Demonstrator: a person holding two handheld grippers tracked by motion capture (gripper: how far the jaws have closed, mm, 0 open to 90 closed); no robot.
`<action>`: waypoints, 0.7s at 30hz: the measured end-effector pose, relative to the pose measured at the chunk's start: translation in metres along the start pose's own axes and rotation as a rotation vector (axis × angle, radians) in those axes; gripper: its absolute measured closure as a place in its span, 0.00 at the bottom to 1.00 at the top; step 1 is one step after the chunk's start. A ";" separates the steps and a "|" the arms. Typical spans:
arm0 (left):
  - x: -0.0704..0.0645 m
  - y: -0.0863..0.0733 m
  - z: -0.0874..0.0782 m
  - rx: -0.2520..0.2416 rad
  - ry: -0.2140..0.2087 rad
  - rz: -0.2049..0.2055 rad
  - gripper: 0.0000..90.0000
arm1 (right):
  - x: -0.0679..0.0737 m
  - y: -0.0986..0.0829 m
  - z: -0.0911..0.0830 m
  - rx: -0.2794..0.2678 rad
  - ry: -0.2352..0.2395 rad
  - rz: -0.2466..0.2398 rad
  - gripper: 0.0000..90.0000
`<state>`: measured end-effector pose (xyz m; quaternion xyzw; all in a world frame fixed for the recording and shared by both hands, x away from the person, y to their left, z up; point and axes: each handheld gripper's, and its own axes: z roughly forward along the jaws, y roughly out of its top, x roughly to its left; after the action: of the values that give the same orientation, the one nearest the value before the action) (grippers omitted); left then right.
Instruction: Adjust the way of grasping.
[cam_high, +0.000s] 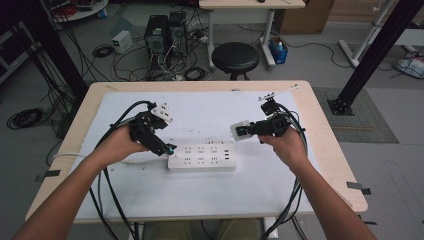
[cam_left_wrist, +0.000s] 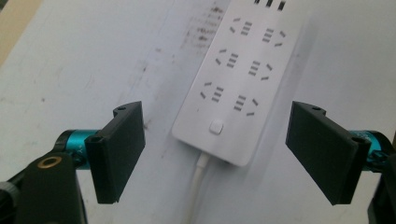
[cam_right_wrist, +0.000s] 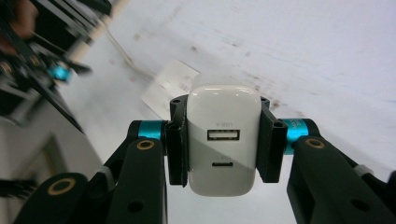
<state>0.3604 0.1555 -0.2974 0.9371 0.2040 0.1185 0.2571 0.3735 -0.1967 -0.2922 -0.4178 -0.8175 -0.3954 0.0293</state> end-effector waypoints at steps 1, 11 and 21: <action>0.002 -0.003 -0.001 0.008 0.001 -0.010 0.22 | 0.000 0.001 -0.002 0.014 -0.026 -0.026 0.69; 0.016 -0.028 -0.007 0.129 -0.001 -0.064 0.22 | 0.006 0.004 -0.020 0.171 -0.243 -0.270 0.69; 0.015 -0.044 -0.026 0.202 0.063 -0.065 0.22 | 0.009 0.000 -0.033 0.302 -0.323 -0.431 0.69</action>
<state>0.3513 0.2078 -0.2971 0.9470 0.2533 0.1182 0.1584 0.3585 -0.2130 -0.2662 -0.2831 -0.9309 -0.1948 -0.1240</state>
